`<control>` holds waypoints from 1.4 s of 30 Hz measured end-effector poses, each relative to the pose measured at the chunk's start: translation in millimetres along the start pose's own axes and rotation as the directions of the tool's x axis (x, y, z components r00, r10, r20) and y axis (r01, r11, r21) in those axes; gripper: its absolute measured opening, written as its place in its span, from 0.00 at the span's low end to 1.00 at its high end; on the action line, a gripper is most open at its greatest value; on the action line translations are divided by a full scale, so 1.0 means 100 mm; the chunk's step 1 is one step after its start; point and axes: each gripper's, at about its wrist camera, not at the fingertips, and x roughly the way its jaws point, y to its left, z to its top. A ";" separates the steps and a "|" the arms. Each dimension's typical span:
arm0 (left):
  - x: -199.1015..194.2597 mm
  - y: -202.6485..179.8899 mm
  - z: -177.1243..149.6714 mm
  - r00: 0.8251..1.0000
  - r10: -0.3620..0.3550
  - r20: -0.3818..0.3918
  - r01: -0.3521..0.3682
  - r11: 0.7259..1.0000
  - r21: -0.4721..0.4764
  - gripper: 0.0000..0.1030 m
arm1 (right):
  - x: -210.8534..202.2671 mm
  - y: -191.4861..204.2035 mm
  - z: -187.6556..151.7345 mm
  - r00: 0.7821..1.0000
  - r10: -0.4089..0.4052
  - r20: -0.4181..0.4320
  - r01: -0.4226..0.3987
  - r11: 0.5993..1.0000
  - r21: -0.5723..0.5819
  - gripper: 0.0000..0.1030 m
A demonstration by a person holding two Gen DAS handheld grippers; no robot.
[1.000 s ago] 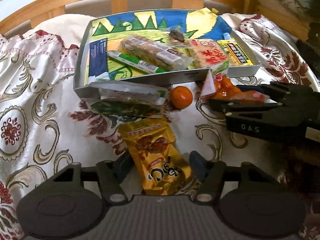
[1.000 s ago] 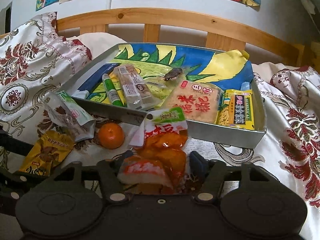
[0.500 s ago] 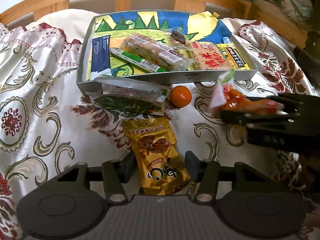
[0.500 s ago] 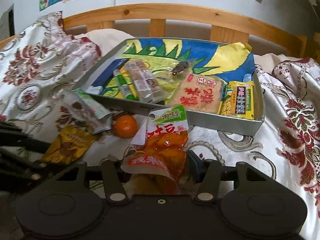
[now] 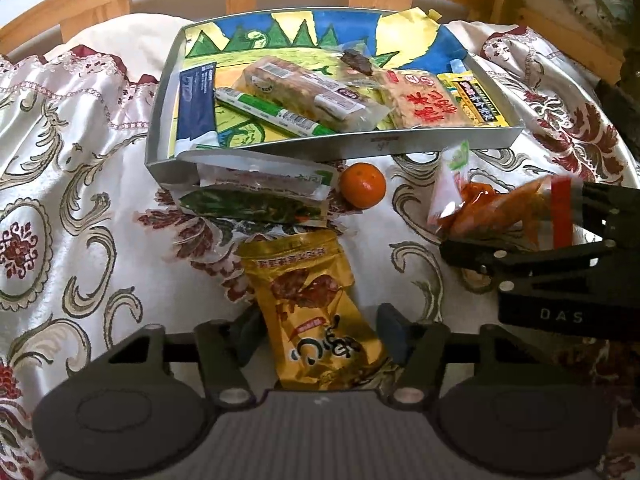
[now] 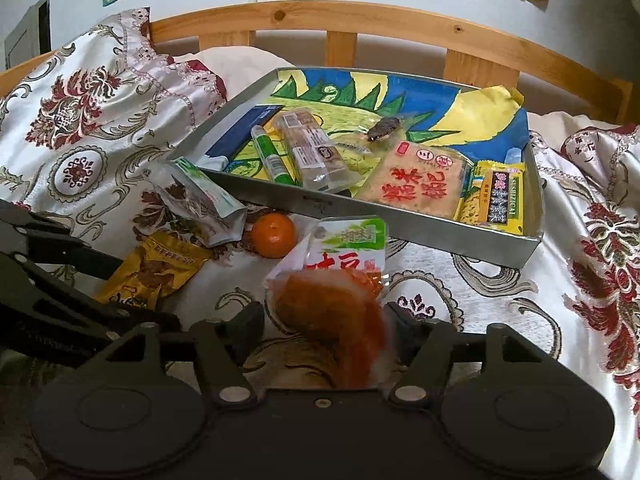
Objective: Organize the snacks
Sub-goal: 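Grasp the orange spicy packet with the right tool while the left tool reaches the gold bag, then lift the orange packet with the right tool while the left tool grasps the gold bag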
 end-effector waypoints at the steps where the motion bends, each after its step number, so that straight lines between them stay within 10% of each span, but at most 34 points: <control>1: 0.00 0.01 0.00 1.000 -0.001 0.000 0.001 1.000 -0.004 0.60 | 0.02 0.00 0.00 1.000 0.000 0.001 0.000 1.000 0.003 0.68; 42: -0.27 0.06 0.01 0.998 -0.051 0.044 0.054 0.996 -0.077 0.42 | -0.13 0.15 0.07 0.994 -0.025 0.106 0.034 0.996 -0.083 0.55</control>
